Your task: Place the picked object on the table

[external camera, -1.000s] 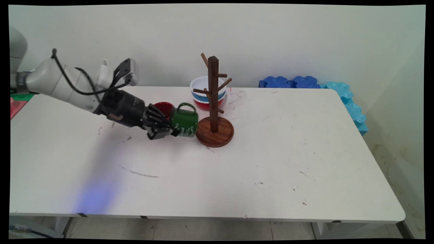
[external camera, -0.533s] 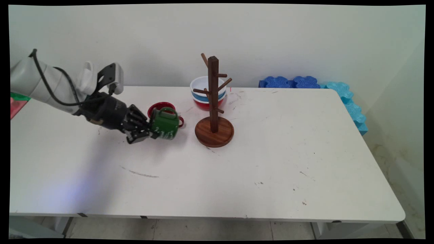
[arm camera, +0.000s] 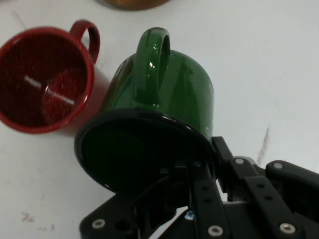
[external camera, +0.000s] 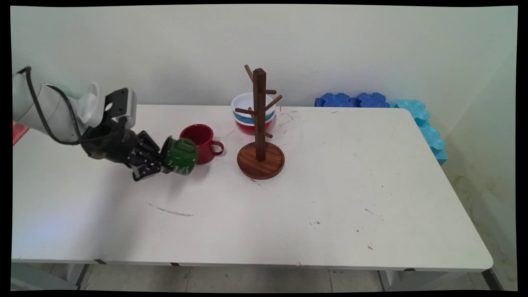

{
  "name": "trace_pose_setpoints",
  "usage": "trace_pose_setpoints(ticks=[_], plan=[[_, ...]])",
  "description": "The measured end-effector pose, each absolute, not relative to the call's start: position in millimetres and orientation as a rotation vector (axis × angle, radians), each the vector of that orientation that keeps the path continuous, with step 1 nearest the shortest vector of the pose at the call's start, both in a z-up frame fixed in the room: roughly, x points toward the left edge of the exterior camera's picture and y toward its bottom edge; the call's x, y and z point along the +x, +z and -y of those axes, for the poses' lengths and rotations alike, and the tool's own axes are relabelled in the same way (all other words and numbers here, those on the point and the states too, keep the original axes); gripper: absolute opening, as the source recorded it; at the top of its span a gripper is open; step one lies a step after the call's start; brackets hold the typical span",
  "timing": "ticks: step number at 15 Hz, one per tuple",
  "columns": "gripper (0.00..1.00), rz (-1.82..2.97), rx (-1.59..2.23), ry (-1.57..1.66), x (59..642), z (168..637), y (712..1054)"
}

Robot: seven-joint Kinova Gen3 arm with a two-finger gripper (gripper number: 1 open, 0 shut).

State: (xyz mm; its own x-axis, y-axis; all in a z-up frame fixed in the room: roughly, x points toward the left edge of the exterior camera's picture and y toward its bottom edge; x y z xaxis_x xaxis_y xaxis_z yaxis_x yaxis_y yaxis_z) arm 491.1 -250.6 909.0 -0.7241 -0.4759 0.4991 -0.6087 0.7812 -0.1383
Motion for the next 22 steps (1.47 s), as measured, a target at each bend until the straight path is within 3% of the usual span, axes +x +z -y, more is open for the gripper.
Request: trace_pose_setpoints(ticks=[22], plan=[[0.0, 2.746, 0.781, 0.465, 503, 252, 866]])
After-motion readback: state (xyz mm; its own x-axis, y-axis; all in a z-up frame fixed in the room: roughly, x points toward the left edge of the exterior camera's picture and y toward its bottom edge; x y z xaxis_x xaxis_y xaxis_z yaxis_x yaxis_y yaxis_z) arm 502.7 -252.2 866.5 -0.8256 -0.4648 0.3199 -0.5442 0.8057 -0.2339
